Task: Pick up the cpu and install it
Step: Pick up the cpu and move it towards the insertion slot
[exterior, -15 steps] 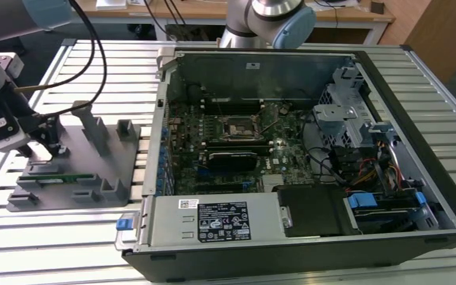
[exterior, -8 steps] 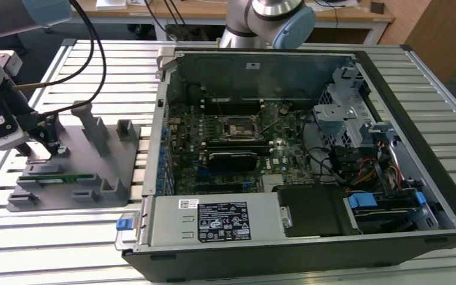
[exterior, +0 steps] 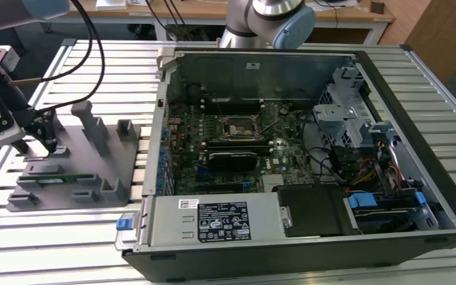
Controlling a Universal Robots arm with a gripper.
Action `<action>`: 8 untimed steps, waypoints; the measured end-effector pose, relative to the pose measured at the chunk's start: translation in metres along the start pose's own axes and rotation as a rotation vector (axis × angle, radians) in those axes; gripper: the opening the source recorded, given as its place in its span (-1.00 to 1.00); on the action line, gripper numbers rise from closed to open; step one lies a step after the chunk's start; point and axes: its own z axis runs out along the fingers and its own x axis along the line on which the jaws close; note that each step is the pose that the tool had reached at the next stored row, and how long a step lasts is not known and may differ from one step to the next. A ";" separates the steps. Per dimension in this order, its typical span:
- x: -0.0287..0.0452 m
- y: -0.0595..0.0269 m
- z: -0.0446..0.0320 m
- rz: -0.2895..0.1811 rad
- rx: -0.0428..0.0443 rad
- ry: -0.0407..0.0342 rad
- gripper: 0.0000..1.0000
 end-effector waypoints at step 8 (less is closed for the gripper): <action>0.0000 0.0012 -0.0132 0.000 0.0000 0.0000 0.05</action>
